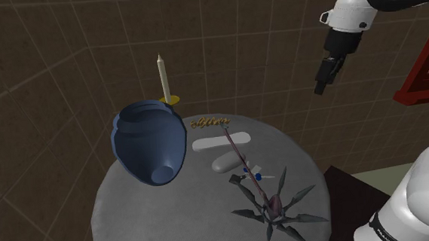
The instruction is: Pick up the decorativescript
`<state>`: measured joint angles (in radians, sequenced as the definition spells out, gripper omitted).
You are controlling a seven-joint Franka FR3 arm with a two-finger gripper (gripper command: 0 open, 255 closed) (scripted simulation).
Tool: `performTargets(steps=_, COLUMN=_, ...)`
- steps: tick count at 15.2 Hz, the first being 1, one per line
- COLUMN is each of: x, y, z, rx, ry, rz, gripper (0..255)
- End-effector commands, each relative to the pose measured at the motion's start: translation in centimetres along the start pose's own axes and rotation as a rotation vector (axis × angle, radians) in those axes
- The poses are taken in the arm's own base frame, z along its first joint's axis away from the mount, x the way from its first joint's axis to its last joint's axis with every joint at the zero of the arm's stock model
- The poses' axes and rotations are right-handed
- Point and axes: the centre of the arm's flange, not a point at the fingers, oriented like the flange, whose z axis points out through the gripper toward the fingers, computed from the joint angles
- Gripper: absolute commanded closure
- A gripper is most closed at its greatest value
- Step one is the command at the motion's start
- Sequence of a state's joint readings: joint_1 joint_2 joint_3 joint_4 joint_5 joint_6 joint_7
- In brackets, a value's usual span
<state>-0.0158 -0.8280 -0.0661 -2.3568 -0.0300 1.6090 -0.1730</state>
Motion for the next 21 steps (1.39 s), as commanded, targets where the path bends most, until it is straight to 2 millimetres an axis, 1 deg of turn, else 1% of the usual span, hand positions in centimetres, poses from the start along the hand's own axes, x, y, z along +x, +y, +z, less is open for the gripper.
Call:
performTargets(steps=1, x=0.0, y=0.0, z=0.0, rx=0.0, ry=0.0, rz=0.0, gripper=0)
performTargets(steps=11, x=11.3, y=-6.4, z=5.2, rx=-0.079, ry=-0.017, rz=-0.013, gripper=0)
performTargets(steps=21, x=22.4, y=-12.5, z=11.0, rx=-0.159, ry=-0.034, rz=-0.026, gripper=0)
